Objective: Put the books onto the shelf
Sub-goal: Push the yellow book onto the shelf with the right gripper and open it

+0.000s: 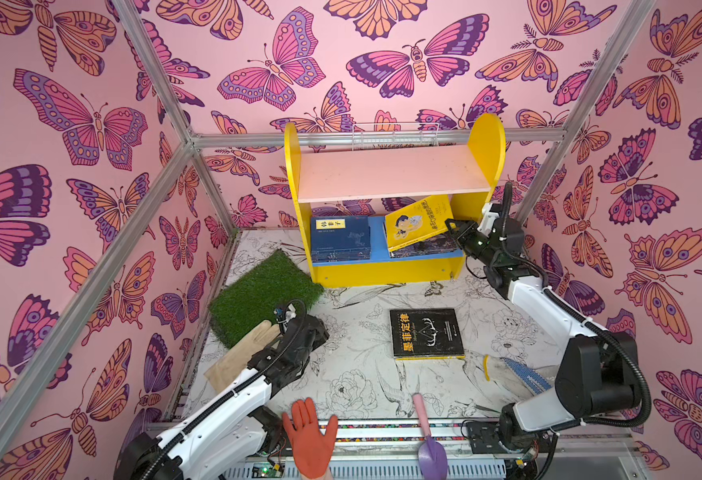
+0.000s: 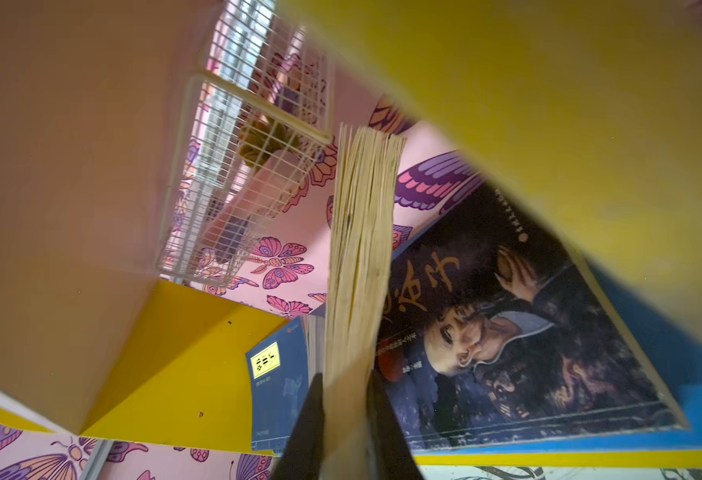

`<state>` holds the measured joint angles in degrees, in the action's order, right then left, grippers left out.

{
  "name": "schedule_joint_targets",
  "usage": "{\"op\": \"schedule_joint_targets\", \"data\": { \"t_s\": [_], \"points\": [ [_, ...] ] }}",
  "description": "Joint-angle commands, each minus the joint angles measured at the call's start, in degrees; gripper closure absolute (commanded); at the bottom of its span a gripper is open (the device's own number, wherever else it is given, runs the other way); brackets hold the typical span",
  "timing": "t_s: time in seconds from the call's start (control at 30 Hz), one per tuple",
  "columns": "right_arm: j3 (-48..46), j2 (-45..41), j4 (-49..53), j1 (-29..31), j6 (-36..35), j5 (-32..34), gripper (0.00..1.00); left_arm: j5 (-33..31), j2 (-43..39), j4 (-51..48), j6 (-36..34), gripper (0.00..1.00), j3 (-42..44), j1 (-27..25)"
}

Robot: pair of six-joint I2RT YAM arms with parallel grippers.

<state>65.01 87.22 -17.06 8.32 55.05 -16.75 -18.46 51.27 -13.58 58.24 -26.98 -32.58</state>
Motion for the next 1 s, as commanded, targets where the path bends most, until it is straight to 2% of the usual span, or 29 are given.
{"op": "schedule_joint_targets", "data": {
  "t_s": [0.0,0.17,0.33,0.5,0.6,0.73,0.83,0.97],
  "points": [
    [1.9,0.2,1.1,0.5,-1.3,3.4,1.0,-0.2,0.3,-1.3,0.7,0.34,-1.0,0.4],
    [2.2,0.7,6.6,0.7,-2.0,10.0,0.9,0.1,0.0,-1.2,0.7,0.34,-1.0,0.3],
    [2.3,1.4,9.5,1.3,-1.0,14.3,0.6,0.4,0.2,-1.3,0.9,0.34,-1.1,0.4],
    [2.6,0.3,14.7,1.6,-0.5,19.5,0.38,0.7,0.2,-1.2,0.8,0.34,-1.2,0.2],
    [2.7,-0.6,17.7,1.6,-0.4,20.8,0.29,0.8,0.2,-1.2,0.9,0.34,-1.2,0.3],
    [3.7,-0.5,22.2,1.6,-1.4,19.6,0.28,1.0,0.3,-1.3,1.0,0.34,-1.4,0.3],
    [3.1,-1.8,25.0,1.6,-3.4,17.7,0.31,1.1,0.4,-1.3,0.8,0.34,-1.4,0.3],
    [1.2,-5.8,30.5,2.9,-8.5,16.3,0.46,1.0,-0.5,-1.3,0.9,0.34,-1.0,0.3]
  ]
}}
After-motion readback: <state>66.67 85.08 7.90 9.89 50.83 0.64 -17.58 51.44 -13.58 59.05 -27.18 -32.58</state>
